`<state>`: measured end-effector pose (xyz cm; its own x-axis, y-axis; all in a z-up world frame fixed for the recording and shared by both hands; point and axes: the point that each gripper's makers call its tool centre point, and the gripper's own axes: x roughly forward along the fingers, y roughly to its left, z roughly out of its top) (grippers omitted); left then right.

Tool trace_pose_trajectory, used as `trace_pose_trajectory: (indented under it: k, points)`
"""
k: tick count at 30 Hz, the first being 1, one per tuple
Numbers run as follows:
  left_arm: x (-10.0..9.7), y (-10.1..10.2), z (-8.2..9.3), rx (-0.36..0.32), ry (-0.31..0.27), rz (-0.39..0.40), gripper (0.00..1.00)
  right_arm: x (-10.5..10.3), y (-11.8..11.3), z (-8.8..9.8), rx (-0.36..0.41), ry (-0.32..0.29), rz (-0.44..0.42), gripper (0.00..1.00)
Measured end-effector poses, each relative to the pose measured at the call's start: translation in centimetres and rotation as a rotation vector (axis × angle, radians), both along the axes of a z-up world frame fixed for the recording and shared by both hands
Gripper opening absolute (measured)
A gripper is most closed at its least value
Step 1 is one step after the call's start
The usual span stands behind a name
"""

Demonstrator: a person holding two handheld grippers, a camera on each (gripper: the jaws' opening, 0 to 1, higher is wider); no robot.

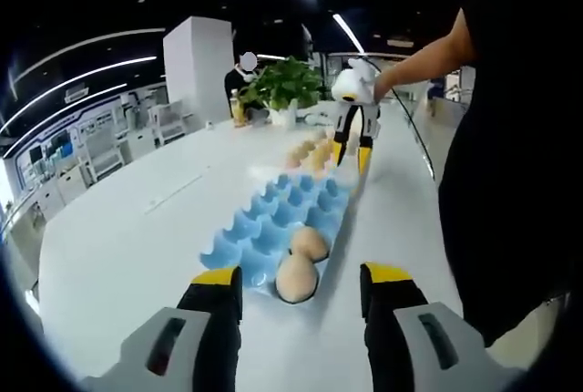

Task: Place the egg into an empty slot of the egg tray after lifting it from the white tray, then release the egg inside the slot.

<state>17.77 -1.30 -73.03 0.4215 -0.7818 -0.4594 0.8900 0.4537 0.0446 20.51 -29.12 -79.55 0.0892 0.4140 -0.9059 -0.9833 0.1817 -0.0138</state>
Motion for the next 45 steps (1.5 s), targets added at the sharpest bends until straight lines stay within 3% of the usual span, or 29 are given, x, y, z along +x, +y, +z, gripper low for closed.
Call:
trace_pose_trajectory:
  k: [1, 2, 13, 17, 23, 30, 35, 40, 45]
  points:
    - [0.0, 0.0, 0.0, 0.000, 0.000, -0.002, 0.52, 0.1, -0.1, 0.2, 0.023, -0.005, -0.002, 0.28]
    - [0.0, -0.1, 0.0, 0.002, 0.000, -0.004, 0.52, 0.2, -0.7, 0.4, 0.022, 0.004, -0.057, 0.28]
    - [-0.1, -0.1, 0.1, 0.004, 0.000, -0.005, 0.52, 1.1, -4.9, 1.8, -0.017, -0.050, -0.125, 0.27]
    - [0.0, -0.2, 0.2, 0.000, -0.002, -0.007, 0.52, 1.6, -7.0, 2.4, -0.063, -0.076, -0.144, 0.27]
    - [0.0, -0.2, 0.3, 0.002, -0.003, -0.008, 0.51, 2.1, -8.9, 1.2, -0.168, -0.086, -0.123, 0.27]
    - [0.1, 0.2, 0.2, 0.005, -0.003, 0.000, 0.51, 2.3, -8.4, 0.0, -0.202, -0.051, -0.072, 0.26]
    - [0.3, 0.4, 0.1, 0.006, -0.003, 0.006, 0.51, 2.1, -8.2, -0.5, -0.265, -0.011, 0.014, 0.26]
    - [0.4, 0.4, 0.2, 0.003, -0.007, 0.011, 0.50, 2.2, -8.3, -0.6, -0.256, 0.046, -0.012, 0.26]
    - [0.3, 0.6, 0.0, -0.006, -0.008, 0.024, 0.50, 2.1, -8.4, -0.4, -0.235, 0.034, -0.070, 0.24]
